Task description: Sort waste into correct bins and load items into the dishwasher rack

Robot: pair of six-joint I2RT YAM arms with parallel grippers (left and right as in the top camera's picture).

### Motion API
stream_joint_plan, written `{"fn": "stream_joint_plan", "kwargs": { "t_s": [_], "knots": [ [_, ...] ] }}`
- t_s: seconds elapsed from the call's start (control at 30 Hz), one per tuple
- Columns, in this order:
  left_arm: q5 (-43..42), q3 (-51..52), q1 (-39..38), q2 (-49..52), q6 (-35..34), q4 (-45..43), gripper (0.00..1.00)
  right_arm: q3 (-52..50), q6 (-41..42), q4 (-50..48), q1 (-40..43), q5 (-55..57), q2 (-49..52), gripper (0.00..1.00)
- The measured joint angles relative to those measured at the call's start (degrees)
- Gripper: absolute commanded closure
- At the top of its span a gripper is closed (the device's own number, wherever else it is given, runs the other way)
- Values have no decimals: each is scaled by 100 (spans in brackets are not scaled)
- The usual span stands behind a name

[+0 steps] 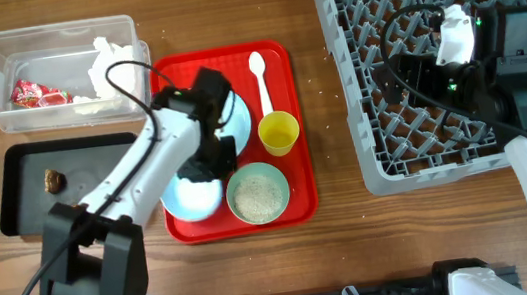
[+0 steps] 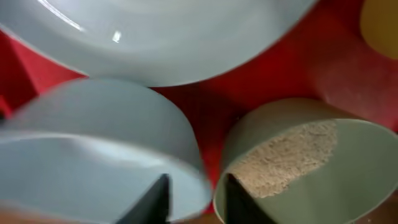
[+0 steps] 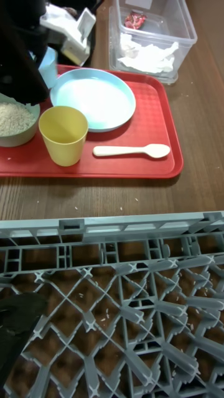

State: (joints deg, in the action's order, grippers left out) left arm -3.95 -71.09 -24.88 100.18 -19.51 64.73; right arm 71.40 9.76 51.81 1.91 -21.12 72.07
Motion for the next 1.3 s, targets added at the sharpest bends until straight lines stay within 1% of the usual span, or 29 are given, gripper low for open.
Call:
{"fn": "stream_joint_plan", "kwargs": {
  "t_s": [0.03,0.07,0.2,0.27,0.37,0.43,0.53,0.63,0.8,0.9,0.97,1.03,1.2,1.3],
  "knots": [
    [-26,11,-68,0,-28,-35,40,0,0,2,0,2,0,0],
    [-39,13,-90,0,-33,-66,37,0,-2,2,0,2,0,0],
    [-46,-37,26,0,-90,44,36,0,-2,2,0,17,0,0],
    [-42,-289,118,2,-96,313,35,0,0,2,0,20,0,0],
    [-63,-761,107,-26,31,334,32,0,0,2,0,20,0,0],
    [-103,-920,-72,-122,168,297,32,0,-2,2,0,20,0,0],
    [-160,-973,-658,-258,428,334,32,0,0,2,0,20,0,0],
    [-214,-868,-1270,-249,553,133,37,0,0,2,0,20,0,0],
    [-236,-503,-1971,-44,621,-319,41,0,0,2,0,20,0,0],
    [-238,-308,-2092,116,595,-608,46,0,0,2,0,20,0,1],
    [-238,-208,-2092,249,522,-763,53,0,0,0,0,20,0,0],
    [-238,-168,-2092,380,463,-824,58,0,0,-2,0,20,0,0],
    [-258,-149,-2120,579,284,-876,78,0,0,-35,0,20,0,0],
    [-258,-144,-2208,590,142,-1001,82,0,0,-37,0,20,0,0]
  ]
}}
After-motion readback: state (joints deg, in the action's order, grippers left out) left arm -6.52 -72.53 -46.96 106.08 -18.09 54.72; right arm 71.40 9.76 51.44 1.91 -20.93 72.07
